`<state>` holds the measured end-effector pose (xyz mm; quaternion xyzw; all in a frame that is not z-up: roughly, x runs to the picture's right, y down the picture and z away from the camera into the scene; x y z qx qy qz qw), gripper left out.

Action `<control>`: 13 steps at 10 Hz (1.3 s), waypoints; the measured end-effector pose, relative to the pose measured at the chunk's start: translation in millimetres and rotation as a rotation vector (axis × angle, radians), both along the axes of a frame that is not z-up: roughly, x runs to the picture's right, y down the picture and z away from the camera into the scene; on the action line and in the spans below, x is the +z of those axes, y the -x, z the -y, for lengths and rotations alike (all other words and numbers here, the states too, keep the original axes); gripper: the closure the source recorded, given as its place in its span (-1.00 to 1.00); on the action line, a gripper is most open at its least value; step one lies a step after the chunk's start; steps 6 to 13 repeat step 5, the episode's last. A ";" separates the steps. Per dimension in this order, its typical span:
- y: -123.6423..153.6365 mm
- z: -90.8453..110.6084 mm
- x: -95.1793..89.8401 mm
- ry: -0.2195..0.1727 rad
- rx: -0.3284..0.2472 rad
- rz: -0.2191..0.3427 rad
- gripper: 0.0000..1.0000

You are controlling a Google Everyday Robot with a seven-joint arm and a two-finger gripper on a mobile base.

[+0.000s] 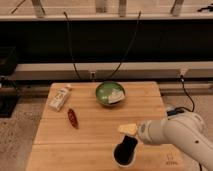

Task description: Place the eraser in the ceramic cup

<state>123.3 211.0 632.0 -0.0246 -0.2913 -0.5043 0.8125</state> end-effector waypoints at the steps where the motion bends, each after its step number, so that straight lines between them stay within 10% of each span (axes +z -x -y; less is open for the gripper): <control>1: -0.7 1.0 -0.5 0.002 0.004 0.000 -0.60; 13: -3.9 3.7 1.6 0.026 0.031 -0.006 -0.60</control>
